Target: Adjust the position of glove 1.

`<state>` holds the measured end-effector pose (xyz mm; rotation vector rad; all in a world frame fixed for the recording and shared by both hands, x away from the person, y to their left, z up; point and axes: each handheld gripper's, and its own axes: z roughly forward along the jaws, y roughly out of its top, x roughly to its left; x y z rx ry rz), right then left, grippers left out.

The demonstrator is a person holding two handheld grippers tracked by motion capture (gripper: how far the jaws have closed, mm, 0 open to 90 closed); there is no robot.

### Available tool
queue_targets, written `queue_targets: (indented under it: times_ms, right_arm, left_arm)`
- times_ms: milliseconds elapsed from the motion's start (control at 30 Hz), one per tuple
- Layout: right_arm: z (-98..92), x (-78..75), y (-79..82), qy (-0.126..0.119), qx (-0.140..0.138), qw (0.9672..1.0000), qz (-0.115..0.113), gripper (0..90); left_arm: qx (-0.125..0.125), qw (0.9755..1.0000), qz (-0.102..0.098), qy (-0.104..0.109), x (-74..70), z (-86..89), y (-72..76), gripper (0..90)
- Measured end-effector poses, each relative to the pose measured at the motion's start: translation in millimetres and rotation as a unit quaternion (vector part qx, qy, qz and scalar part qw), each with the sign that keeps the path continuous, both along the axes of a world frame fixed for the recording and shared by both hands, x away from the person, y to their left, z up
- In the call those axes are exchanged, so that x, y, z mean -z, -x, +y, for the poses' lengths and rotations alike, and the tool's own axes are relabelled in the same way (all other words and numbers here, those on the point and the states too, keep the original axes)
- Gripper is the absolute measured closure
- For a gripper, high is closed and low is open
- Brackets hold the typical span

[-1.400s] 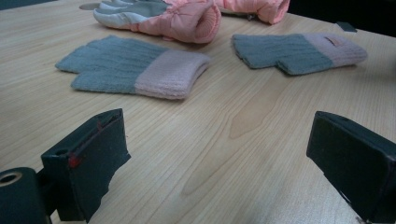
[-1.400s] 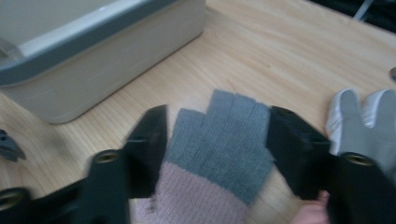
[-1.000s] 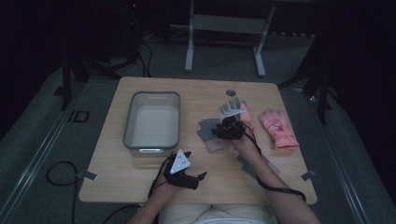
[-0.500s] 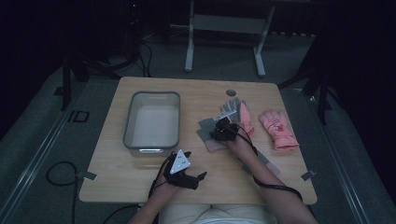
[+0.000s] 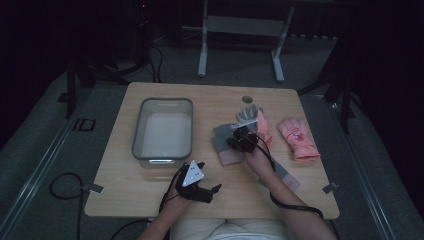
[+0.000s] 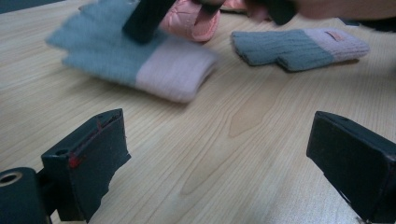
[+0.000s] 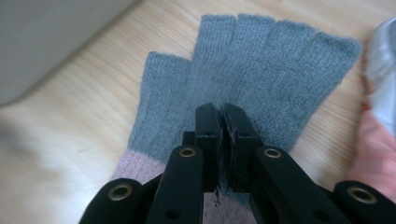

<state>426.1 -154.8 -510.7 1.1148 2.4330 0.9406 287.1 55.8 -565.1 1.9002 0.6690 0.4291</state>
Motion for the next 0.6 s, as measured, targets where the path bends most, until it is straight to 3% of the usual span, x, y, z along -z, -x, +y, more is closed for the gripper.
queue_targets:
  times_ms: [133,300,400,500,600]
  right_arm:
    - [-5.1,-24.3,26.7,-0.016,-0.001,0.9996,-0.021,85.4]
    - [-15.2,-45.3,61.6,-0.037,0.022,0.9984,-0.036,85.5]
    - [-18.9,-44.0,80.3,-0.032,0.035,0.998,-0.041,85.4]
    - [-24.0,-31.2,91.6,-0.028,0.054,0.9978,-0.028,85.4]
    - [-30.1,-12.0,95.6,-0.041,0.074,0.9964,0.0,85.4]
  left_arm:
    - [0.0,1.0,0.0,0.001,0.0,0.0,0.1,4.6]
    - [-0.002,1.0,0.001,0.003,0.1,0.5,-0.4,4.6]
    - [-0.001,1.0,0.0,0.003,0.1,0.5,-0.3,4.6]
    - [0.0,1.0,0.0,0.004,0.2,0.4,-0.1,4.6]
    - [-0.001,1.0,0.0,0.003,0.1,0.8,-0.5,4.6]
